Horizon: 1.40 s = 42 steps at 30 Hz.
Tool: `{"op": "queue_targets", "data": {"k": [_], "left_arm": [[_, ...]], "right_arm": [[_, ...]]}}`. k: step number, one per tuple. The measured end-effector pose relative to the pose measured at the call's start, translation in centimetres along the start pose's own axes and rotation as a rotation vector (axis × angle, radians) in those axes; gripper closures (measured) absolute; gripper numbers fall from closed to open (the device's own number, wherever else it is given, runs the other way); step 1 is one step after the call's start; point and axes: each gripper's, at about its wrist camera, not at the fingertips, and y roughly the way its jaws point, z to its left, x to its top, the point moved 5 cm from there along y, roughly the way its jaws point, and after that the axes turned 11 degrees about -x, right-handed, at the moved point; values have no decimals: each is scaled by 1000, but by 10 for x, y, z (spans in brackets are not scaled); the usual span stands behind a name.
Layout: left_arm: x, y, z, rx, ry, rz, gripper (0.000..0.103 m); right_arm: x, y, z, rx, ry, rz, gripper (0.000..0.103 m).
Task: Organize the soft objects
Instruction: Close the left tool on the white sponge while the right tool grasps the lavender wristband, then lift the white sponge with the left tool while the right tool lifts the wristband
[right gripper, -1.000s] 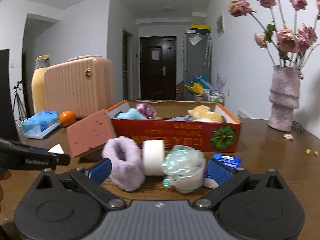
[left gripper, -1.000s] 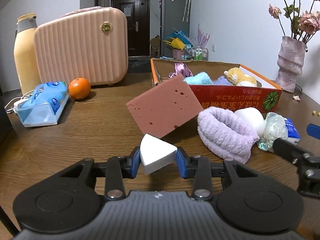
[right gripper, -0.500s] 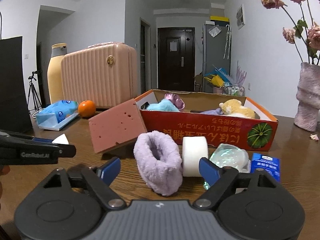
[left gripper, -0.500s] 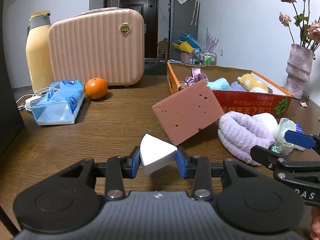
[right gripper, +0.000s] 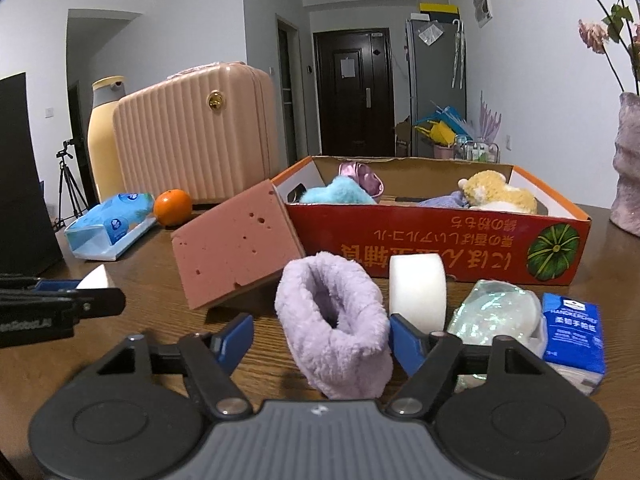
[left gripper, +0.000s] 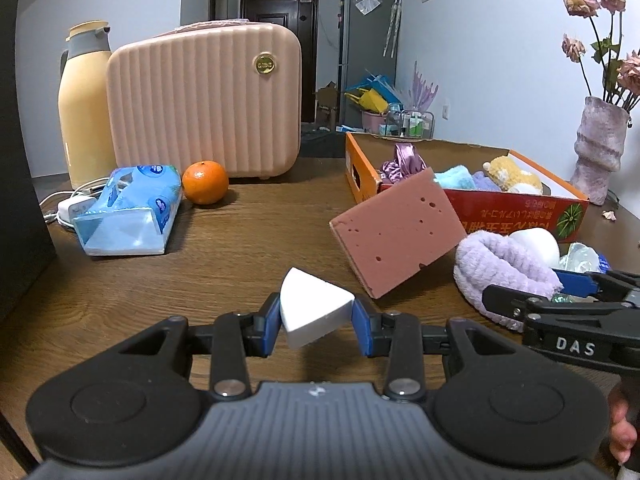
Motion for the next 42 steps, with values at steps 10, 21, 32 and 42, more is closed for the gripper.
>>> {"op": "queue_targets", "data": {"k": [10, 21, 32, 42], "left_arm": [[1, -2, 1, -15, -6, -7, 65], [1, -3, 1, -12, -3, -20, 65], [6, -11, 1, 10, -8, -69, 65], [15, -16, -10, 11, -11, -121, 65]], "right_arm": [[0, 20, 5, 8, 3, 66, 70], [4, 1, 1, 12, 20, -14, 80], [16, -22, -5, 26, 51, -118, 80], [33, -38, -17, 30, 85, -210, 80]]}}
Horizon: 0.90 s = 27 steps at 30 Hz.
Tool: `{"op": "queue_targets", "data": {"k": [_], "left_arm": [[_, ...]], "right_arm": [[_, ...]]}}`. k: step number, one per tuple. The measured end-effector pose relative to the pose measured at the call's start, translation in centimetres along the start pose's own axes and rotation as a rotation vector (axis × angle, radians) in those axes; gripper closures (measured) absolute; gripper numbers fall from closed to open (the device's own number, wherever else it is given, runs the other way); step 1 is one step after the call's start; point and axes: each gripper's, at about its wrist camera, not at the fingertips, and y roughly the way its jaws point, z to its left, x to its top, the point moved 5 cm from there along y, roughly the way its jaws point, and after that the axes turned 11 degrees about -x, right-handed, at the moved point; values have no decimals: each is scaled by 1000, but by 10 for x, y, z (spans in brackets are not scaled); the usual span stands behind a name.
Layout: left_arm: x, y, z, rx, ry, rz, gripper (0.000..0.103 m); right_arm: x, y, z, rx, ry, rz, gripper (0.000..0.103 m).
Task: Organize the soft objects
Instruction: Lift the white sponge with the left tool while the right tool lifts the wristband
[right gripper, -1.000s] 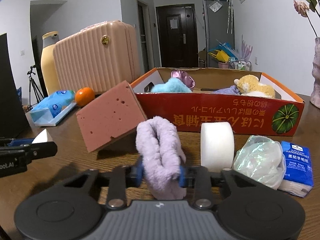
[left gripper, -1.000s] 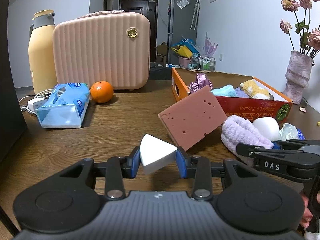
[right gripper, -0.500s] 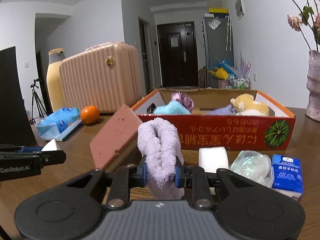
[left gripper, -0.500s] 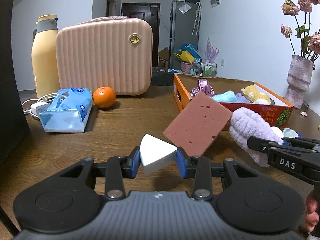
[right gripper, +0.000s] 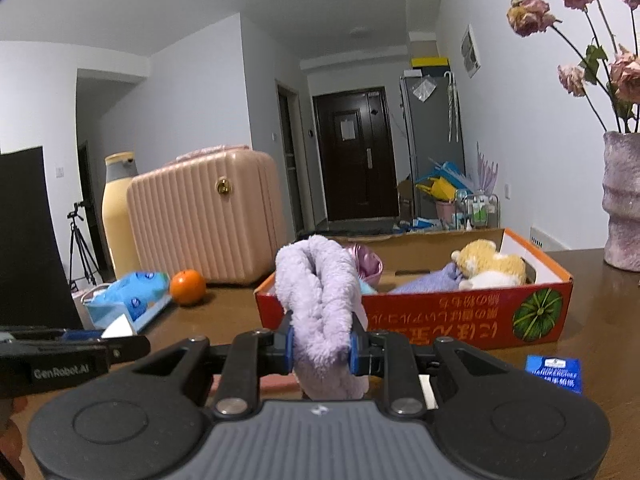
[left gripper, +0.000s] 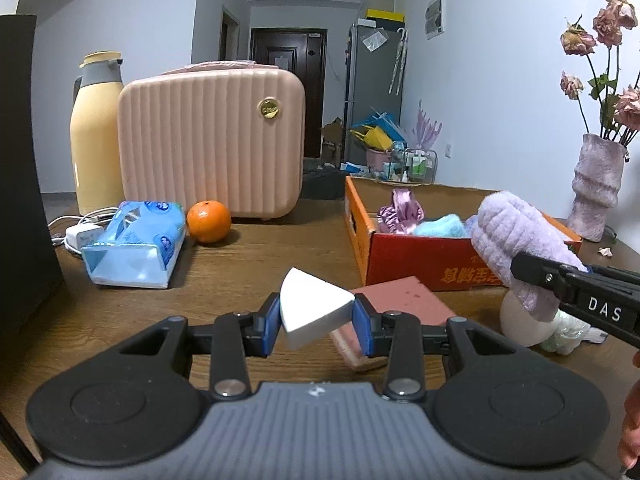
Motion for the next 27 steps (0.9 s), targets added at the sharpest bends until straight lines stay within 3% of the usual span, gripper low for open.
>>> {"op": "queue_targets", "data": {"k": [27], "left_arm": [[38, 27, -59, -32, -13, -107, 64]], "right_arm": [[33, 17, -39, -47, 53, -110, 80]]}}
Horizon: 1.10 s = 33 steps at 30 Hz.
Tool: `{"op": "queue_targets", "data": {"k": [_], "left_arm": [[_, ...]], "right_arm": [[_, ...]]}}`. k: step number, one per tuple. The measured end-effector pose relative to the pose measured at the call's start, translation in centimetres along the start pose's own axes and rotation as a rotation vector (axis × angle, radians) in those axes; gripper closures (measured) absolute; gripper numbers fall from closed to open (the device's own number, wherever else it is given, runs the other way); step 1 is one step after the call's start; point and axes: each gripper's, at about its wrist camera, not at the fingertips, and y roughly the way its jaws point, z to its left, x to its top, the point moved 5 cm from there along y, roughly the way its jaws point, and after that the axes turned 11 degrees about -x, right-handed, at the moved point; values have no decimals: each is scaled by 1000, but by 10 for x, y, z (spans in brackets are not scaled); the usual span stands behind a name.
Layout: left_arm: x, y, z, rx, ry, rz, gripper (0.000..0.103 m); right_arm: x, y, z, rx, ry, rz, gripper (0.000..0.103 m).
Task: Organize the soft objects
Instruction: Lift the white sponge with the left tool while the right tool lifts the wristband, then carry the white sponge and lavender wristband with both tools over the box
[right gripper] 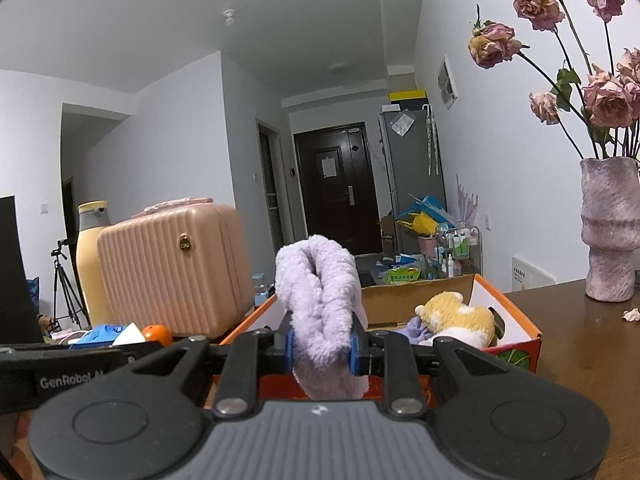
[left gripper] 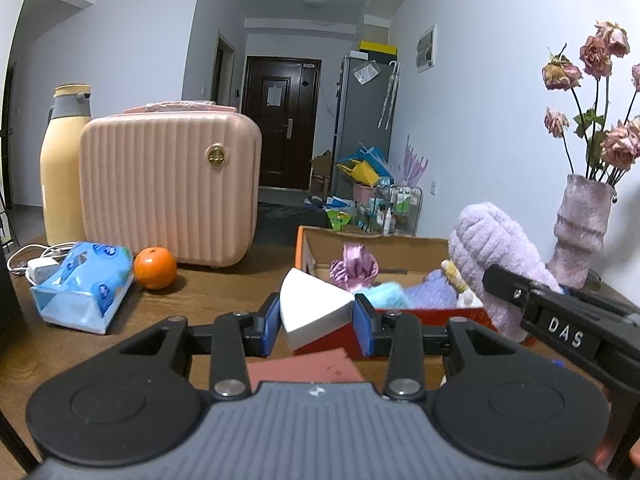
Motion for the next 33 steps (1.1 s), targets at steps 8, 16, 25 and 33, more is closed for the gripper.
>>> {"op": "queue_targets", "data": {"k": [8, 16, 25, 33], "left_arm": [[12, 20, -18, -18, -1, -21, 64], [18, 43, -33, -27, 2, -27, 64], [25, 66, -40, -33, -1, -30, 64], [30, 92, -43, -33, -2, -24, 64]], "right_arm": [[8, 12, -11, -14, 8, -21, 80], [14, 30, -23, -28, 14, -25, 80], [23, 52, -33, -39, 6, -30, 80], [28, 73, -40, -45, -9, -29, 80]]}}
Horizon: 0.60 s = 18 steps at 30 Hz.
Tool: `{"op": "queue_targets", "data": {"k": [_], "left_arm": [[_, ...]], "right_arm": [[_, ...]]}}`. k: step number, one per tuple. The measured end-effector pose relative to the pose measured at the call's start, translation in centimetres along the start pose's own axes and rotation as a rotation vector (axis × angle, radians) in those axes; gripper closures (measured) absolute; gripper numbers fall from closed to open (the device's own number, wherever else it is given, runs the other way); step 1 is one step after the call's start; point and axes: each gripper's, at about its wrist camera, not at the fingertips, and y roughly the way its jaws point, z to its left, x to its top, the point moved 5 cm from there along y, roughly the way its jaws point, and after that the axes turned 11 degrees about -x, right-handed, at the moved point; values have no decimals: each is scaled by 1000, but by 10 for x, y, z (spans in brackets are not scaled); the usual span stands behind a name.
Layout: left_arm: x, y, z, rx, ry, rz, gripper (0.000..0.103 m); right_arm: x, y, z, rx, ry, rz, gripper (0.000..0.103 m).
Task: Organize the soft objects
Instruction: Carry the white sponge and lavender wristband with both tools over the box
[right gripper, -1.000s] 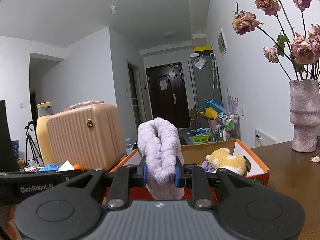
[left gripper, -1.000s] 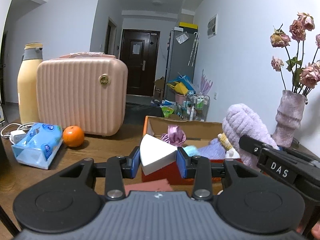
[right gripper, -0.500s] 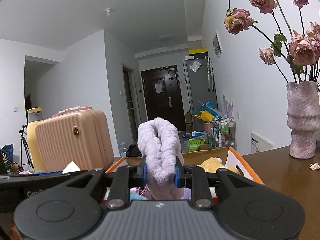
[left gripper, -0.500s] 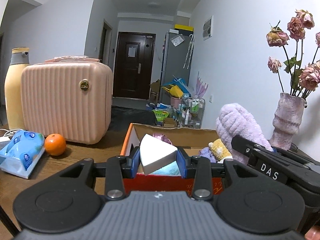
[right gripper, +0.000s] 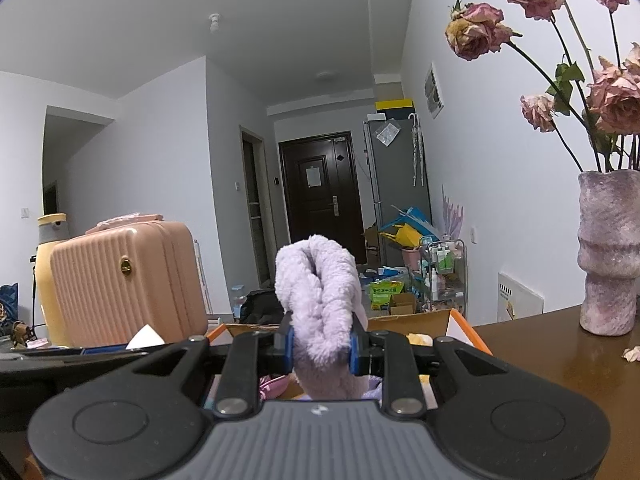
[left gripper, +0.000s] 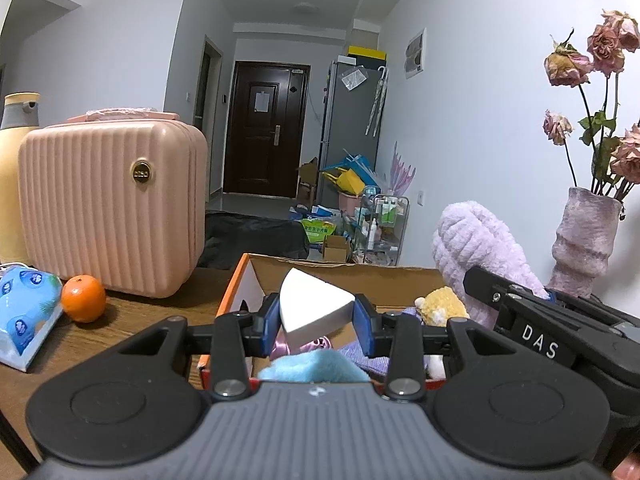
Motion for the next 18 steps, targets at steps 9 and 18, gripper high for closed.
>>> {"op": "queue_targets", "data": {"k": [9, 18], "left_arm": [[6, 25, 0, 4, 0, 0, 64], [11, 44, -2, 7, 3, -3, 64]], "right_arm": [[4, 22, 0, 4, -34, 6, 80], [7, 44, 0, -7, -70, 17, 80]]}}
